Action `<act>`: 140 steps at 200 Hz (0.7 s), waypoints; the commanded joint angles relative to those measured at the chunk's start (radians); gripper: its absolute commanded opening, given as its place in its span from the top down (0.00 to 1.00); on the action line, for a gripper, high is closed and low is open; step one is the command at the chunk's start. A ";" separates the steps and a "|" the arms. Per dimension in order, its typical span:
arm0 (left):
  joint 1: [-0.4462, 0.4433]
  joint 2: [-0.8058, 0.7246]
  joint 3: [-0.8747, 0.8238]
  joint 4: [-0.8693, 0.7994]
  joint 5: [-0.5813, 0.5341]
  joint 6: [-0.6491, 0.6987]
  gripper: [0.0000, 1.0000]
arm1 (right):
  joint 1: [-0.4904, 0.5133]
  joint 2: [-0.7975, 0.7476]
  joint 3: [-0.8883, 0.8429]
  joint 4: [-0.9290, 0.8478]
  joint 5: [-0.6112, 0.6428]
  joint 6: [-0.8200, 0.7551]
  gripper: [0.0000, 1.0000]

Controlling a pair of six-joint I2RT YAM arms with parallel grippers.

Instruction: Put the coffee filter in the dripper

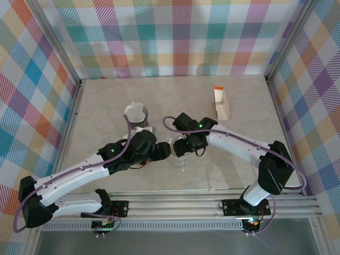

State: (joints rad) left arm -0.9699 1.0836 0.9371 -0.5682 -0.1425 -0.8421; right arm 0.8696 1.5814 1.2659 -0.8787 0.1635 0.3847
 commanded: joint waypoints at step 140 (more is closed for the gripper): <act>0.007 0.047 -0.020 0.025 0.009 -0.005 0.37 | -0.004 -0.102 0.001 0.004 0.020 0.023 0.22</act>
State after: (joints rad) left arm -0.9699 1.1267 0.9314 -0.5461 -0.1398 -0.8455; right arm 0.8696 1.5196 1.2629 -0.8707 0.1741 0.3874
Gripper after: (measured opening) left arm 0.635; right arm 0.777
